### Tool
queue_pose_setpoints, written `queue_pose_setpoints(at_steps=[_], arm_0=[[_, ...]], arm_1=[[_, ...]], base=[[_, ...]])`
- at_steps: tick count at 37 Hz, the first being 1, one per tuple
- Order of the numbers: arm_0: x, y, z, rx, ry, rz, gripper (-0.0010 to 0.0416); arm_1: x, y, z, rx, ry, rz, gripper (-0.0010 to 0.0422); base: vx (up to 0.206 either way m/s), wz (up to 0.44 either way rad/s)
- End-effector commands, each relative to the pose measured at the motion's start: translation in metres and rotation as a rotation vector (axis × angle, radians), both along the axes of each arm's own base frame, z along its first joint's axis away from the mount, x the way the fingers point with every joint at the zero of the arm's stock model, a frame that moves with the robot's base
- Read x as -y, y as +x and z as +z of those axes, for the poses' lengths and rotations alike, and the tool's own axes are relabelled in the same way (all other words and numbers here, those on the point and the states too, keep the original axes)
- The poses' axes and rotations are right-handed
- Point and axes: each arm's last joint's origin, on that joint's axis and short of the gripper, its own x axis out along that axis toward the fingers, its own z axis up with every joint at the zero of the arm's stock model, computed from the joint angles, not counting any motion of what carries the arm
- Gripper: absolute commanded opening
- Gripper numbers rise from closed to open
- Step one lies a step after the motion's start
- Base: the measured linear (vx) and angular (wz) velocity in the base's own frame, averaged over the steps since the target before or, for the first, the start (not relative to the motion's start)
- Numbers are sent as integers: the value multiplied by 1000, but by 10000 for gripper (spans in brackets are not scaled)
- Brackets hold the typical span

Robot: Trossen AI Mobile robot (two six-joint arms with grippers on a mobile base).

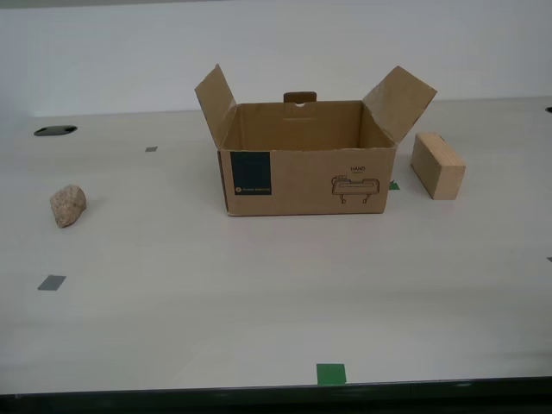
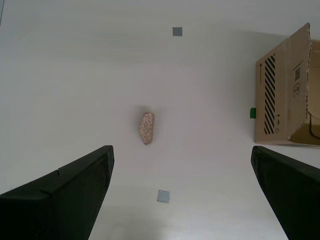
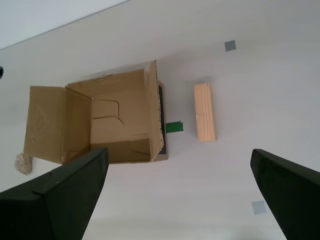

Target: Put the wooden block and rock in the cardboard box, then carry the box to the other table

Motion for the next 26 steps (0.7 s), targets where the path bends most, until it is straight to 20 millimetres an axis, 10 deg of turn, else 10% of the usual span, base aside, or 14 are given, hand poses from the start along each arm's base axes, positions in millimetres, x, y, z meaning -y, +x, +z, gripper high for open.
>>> queue_pose_setpoints(at_steps=[1,26], arm_0=[[0,0,0,-9,12,-10,397],[0,-1,-1,18,-60,96,399]], arm_1=[[0,0,0,1,-3,1,375],[0,0,0,1,-3,1,375]], base=[[0,0],[0,0]])
